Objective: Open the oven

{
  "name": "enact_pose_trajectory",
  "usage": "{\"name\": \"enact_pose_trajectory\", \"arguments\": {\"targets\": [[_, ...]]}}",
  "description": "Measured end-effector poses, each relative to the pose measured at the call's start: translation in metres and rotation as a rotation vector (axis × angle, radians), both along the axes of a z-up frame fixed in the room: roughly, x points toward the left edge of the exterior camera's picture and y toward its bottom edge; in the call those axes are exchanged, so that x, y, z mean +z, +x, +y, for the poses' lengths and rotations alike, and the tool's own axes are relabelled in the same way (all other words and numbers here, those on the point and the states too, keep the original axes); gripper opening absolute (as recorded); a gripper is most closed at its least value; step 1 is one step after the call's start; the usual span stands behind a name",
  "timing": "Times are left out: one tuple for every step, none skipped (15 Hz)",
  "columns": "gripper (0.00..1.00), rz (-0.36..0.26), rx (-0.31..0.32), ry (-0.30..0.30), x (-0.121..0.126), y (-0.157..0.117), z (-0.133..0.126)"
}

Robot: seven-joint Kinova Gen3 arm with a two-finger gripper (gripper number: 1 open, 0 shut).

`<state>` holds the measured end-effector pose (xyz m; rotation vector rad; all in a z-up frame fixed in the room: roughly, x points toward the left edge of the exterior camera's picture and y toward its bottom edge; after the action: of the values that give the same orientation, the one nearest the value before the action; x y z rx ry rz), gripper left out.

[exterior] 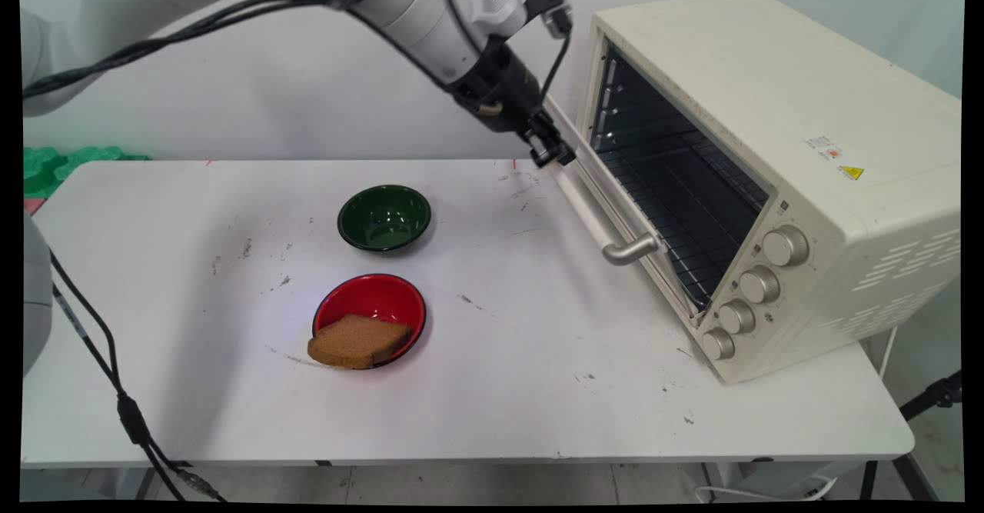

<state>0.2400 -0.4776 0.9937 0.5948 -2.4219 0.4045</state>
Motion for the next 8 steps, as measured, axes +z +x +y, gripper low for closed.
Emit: {"name": "enact_pose_trajectory", "arguments": {"targets": [[0.0,0.004,-0.006,-0.008,-0.004,0.005,0.002],[0.0,0.006,-0.009,-0.013,-0.007,0.008,0.003],[0.0,0.01,-0.014,-0.02,-0.011,0.013,0.004],[0.0,0.013,-0.016,-0.025,-0.014,0.016,0.005],[0.0,0.017,-0.019,-0.03,-0.018,0.021,0.008],[0.0,0.021,-0.022,-0.035,-0.023,0.027,0.01],[0.0,0.025,-0.025,-0.038,-0.028,0.032,0.013],[0.0,0.029,-0.025,-0.041,-0.032,0.037,0.016]]}}
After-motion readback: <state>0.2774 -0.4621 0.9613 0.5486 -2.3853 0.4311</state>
